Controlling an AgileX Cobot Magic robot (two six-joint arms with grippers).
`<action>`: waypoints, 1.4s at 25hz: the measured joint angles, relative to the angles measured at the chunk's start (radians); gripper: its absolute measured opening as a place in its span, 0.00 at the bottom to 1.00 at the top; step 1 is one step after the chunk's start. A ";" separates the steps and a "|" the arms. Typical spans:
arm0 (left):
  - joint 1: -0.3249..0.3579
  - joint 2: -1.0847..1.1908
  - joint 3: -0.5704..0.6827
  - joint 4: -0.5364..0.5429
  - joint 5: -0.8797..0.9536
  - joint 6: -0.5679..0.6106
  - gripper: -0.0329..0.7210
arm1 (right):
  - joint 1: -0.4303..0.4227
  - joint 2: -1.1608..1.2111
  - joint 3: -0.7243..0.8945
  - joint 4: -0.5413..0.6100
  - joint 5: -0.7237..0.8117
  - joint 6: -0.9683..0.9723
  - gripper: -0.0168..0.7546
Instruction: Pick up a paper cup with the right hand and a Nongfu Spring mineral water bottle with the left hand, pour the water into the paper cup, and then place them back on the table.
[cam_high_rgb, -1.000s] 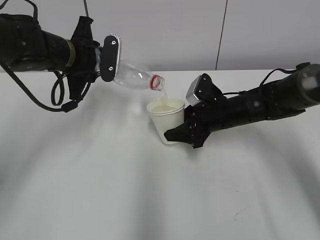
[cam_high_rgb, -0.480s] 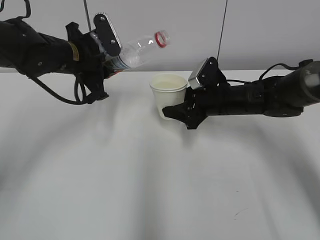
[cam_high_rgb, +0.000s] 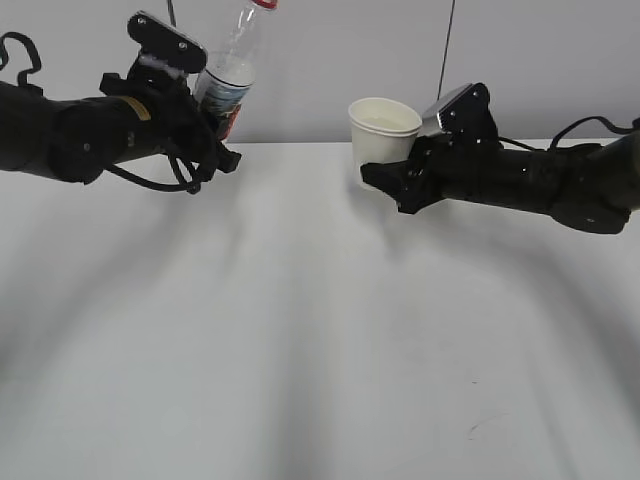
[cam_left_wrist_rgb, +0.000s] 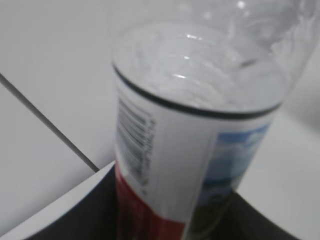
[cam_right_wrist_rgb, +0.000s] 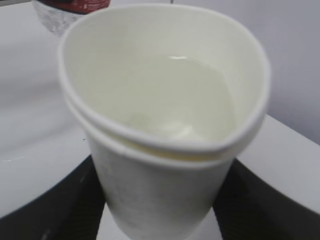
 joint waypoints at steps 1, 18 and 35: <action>0.000 0.003 0.013 -0.011 -0.025 -0.024 0.41 | -0.005 0.000 0.000 0.013 -0.004 -0.005 0.61; 0.000 0.072 0.278 0.049 -0.478 -0.415 0.41 | -0.028 0.101 0.000 0.188 -0.095 -0.136 0.61; -0.001 0.213 0.314 0.336 -0.763 -0.567 0.41 | -0.028 0.176 0.000 0.224 -0.124 -0.215 0.61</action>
